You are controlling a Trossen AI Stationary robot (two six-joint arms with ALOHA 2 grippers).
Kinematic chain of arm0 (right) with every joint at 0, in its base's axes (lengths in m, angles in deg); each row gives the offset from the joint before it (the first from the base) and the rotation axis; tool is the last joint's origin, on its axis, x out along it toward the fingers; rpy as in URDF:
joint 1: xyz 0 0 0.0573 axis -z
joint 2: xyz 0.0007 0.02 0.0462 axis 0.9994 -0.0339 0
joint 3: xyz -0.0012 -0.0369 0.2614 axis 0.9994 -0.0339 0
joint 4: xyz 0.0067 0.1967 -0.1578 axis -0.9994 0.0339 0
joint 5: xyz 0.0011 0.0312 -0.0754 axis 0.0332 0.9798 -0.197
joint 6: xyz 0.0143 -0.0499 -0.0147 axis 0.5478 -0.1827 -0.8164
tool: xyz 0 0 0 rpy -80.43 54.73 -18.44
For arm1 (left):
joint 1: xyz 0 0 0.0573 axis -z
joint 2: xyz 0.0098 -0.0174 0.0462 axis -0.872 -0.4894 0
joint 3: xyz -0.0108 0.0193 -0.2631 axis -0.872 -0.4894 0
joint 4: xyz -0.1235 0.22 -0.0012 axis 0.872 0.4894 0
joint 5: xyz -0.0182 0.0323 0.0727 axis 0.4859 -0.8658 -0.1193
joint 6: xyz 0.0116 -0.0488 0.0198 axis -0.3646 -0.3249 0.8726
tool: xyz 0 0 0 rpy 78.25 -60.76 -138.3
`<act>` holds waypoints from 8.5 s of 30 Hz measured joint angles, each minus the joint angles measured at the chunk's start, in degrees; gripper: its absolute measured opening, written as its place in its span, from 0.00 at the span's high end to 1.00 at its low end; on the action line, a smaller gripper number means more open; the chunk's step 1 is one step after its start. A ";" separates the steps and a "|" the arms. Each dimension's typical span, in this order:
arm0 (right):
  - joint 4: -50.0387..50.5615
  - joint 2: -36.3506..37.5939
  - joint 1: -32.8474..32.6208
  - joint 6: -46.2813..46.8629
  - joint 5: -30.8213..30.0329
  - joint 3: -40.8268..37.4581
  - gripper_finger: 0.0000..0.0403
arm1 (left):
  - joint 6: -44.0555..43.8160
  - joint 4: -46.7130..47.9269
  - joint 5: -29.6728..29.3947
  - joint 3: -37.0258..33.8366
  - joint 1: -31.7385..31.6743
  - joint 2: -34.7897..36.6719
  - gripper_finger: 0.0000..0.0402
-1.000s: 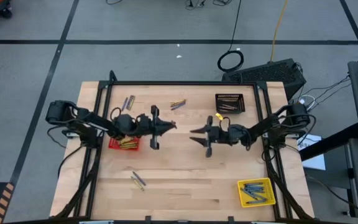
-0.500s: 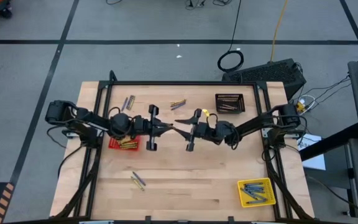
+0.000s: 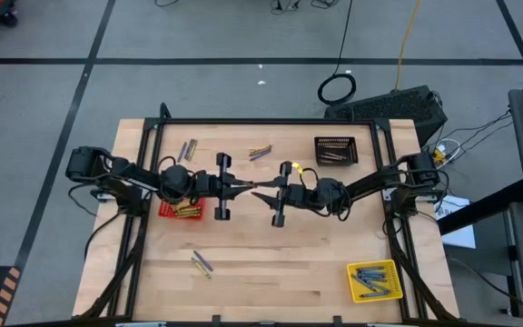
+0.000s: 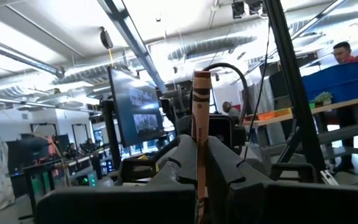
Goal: Sort crayons
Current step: Put the bottom left brown crayon into the black bin, then put the right brown crayon into the black bin
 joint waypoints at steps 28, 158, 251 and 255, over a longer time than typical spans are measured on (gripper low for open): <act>96.31 33.85 6.16 17.01 -21.10 -0.16 1.00 | -4.68 53.08 -28.30 -0.16 -1.27 9.33 0.40; 42.11 15.08 12.26 8.70 4.28 -12.97 0.76 | -3.96 75.59 -4.95 24.48 -28.44 -20.86 0.81; 59.03 26.95 8.28 14.70 -1.50 -19.72 0.76 | -16.78 103.44 -20.32 29.29 -15.36 -7.42 1.00; 58.80 26.42 8.28 17.42 -1.42 -21.21 0.76 | -21.70 103.95 -22.65 27.43 -10.02 -6.54 1.00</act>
